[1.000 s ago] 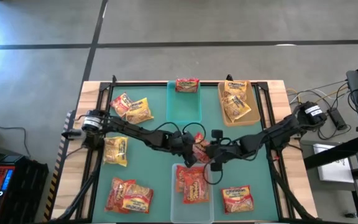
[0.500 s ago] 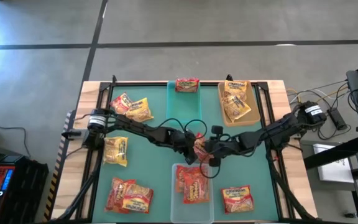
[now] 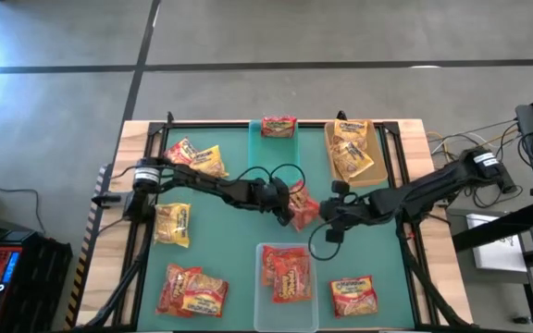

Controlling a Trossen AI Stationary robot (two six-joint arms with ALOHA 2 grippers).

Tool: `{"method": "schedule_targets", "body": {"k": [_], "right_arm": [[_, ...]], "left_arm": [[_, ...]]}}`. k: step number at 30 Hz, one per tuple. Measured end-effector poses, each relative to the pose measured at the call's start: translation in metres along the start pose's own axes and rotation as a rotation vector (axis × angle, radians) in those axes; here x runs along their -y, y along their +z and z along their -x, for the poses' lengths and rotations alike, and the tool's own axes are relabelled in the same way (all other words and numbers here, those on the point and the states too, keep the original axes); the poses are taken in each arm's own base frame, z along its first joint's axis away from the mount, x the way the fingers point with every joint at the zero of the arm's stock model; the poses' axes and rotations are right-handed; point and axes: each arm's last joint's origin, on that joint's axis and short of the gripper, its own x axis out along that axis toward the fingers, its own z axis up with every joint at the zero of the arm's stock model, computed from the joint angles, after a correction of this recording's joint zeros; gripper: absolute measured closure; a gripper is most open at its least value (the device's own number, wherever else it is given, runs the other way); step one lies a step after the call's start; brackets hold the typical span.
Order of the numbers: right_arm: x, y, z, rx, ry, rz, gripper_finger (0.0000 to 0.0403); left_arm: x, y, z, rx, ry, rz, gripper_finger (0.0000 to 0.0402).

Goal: Sort Maruchan noodles
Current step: Put the right orange noodle pack into the transparent bin

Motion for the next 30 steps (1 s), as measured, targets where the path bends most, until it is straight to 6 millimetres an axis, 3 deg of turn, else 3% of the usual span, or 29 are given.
{"method": "schedule_targets", "body": {"k": [4, 9, 17, 23, 27, 30], "right_arm": [[0.006, -0.004, 0.011, 0.013, 0.003, -0.067, 0.0339], [0.011, -0.013, 0.014, 0.013, 0.000, -0.114, 0.0331], [0.020, -0.025, 0.002, -0.009, -0.035, -0.175, 0.0259], [0.037, -0.021, -0.006, 0.027, -0.078, -0.330, 0.0211], [0.051, -0.025, -0.014, 0.031, -0.110, -0.428, 0.0203], [0.056, -0.025, -0.018, 0.038, -0.028, -0.473, 0.0202]], "left_arm": [[0.001, 0.002, 0.001, 0.009, -0.005, -0.021, 0.0326], [0.022, 0.007, 0.013, 0.039, -0.059, -0.106, 0.0326], [0.043, -0.001, 0.013, 0.023, -0.117, -0.123, 0.0326], [0.042, -0.009, 0.002, 0.004, -0.095, -0.116, 0.0326], [0.041, -0.012, -0.005, 0.035, -0.039, -0.093, 0.0326], [0.040, -0.014, -0.008, 0.039, -0.021, -0.088, 0.0326]]}}
